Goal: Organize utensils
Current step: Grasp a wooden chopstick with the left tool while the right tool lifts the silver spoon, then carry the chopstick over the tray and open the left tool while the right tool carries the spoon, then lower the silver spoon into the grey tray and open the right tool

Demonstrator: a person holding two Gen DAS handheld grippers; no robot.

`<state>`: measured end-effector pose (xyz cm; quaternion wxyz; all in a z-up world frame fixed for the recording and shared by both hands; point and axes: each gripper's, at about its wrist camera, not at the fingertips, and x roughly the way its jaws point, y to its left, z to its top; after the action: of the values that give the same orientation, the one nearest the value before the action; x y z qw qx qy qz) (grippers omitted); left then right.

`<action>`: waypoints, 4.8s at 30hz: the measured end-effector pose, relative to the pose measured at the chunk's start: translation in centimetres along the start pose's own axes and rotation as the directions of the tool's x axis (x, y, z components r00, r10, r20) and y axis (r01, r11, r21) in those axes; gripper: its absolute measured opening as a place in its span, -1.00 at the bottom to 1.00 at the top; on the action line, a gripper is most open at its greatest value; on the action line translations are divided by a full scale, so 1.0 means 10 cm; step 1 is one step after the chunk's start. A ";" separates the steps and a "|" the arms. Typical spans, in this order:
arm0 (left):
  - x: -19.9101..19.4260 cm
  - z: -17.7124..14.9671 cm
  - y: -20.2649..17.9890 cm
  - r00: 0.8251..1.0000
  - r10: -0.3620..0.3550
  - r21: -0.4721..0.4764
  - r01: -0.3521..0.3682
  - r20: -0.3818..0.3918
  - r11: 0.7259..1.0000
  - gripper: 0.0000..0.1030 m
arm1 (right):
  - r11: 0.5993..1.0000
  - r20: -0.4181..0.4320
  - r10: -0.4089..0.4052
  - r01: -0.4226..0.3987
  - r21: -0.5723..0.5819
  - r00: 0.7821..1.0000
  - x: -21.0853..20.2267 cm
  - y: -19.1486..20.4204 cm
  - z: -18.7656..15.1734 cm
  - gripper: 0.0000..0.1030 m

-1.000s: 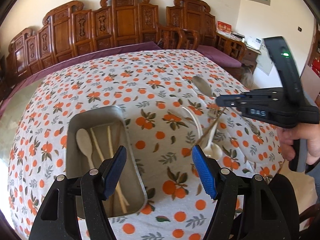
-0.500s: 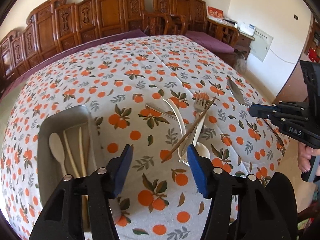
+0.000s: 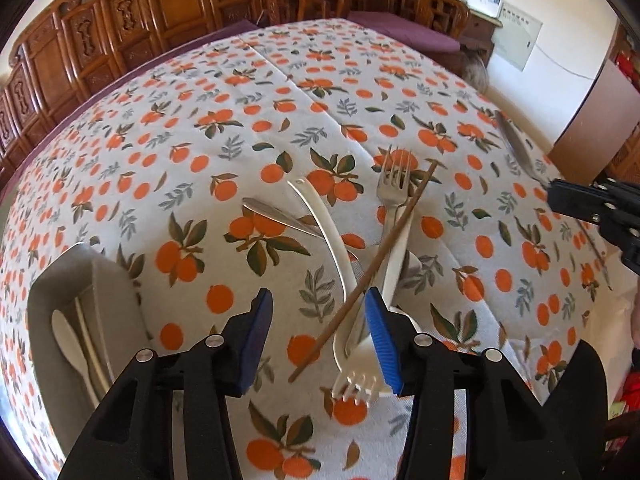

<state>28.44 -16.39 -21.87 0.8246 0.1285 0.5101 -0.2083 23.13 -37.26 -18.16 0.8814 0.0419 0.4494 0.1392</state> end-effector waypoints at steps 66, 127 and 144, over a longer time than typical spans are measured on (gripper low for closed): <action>-1.46 -0.84 0.54 0.979 0.078 -0.172 -0.045 0.187 0.984 -0.92 | 0.974 0.052 0.094 -0.081 -0.210 0.994 -0.28 1.08 0.01 -0.86; -1.40 -1.29 1.66 0.977 0.154 -0.355 -0.093 0.149 0.930 -0.79 | 0.929 -0.020 0.251 -0.247 -0.274 0.968 0.47 2.58 0.44 -0.86; -1.72 -1.51 1.94 0.961 0.220 -0.392 -0.138 0.170 0.909 -0.79 | 0.934 -0.083 0.250 -0.263 -0.242 0.965 0.92 3.07 0.55 -0.86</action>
<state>19.00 10.69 -13.21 0.8988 -0.0085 0.4362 -0.0420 26.33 -4.98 -15.96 0.8423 -0.0150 0.4410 0.3095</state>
